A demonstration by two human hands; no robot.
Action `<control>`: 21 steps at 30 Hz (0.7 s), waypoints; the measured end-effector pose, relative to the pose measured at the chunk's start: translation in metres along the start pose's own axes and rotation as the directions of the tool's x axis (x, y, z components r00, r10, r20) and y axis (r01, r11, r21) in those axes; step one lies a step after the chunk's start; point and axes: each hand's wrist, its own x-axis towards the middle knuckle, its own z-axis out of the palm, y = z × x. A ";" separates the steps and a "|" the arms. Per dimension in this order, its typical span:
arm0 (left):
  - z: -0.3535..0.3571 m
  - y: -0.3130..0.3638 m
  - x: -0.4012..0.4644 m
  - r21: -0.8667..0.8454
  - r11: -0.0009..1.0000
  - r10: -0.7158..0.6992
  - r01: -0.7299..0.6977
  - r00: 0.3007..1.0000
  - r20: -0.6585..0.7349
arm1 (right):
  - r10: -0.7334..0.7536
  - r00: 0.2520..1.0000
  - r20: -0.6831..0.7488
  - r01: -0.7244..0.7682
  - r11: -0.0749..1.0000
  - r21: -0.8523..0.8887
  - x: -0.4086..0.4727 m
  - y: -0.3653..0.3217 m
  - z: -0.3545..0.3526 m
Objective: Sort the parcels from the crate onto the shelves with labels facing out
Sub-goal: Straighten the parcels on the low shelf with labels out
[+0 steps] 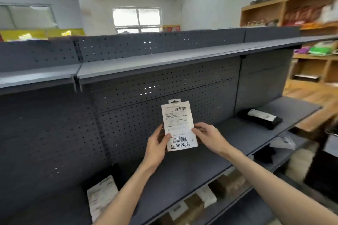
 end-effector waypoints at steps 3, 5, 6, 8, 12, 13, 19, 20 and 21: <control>0.069 -0.001 0.028 -0.012 1.000 0.007 -0.006 0.991 0.132 | 0.041 0.988 -0.152 -0.078 0.965 -0.249 -0.011 0.032 -0.072; 0.120 0.000 0.044 -0.026 1.000 0.017 -0.011 0.975 0.221 | 0.081 0.966 -0.244 -0.180 0.890 -0.419 -0.022 0.051 -0.123; 0.147 0.002 0.051 -0.034 0.999 0.026 -0.018 0.964 0.266 | 0.100 0.952 -0.288 -0.234 0.846 -0.480 -0.028 0.060 -0.150; 0.204 0.006 0.064 -0.056 0.998 0.054 -0.037 0.934 0.353 | 0.133 0.913 -0.385 -0.343 0.761 -0.551 -0.041 0.082 -0.205; 0.324 0.017 0.085 -0.109 0.993 0.097 -0.049 0.859 0.503 | 0.198 0.830 -0.522 -0.522 0.606 -0.600 -0.070 0.127 -0.312; 0.355 0.020 0.091 -0.119 0.991 0.113 -0.057 0.836 0.537 | 0.212 0.805 -0.554 -0.561 0.573 -0.597 -0.078 0.136 -0.337; 0.521 0.031 0.119 -0.151 0.985 0.161 -0.077 0.704 0.691 | 0.224 0.669 -0.709 -0.731 0.374 -0.571 -0.116 0.198 -0.463; 0.543 0.033 0.124 -0.156 0.985 0.161 -0.070 0.690 0.706 | 0.227 0.649 -0.726 -0.751 0.344 -0.564 -0.120 0.206 -0.480; 0.565 0.034 0.129 -0.160 0.985 0.157 -0.059 0.679 0.717 | 0.236 0.628 -0.741 -0.771 0.316 -0.553 -0.123 0.213 -0.496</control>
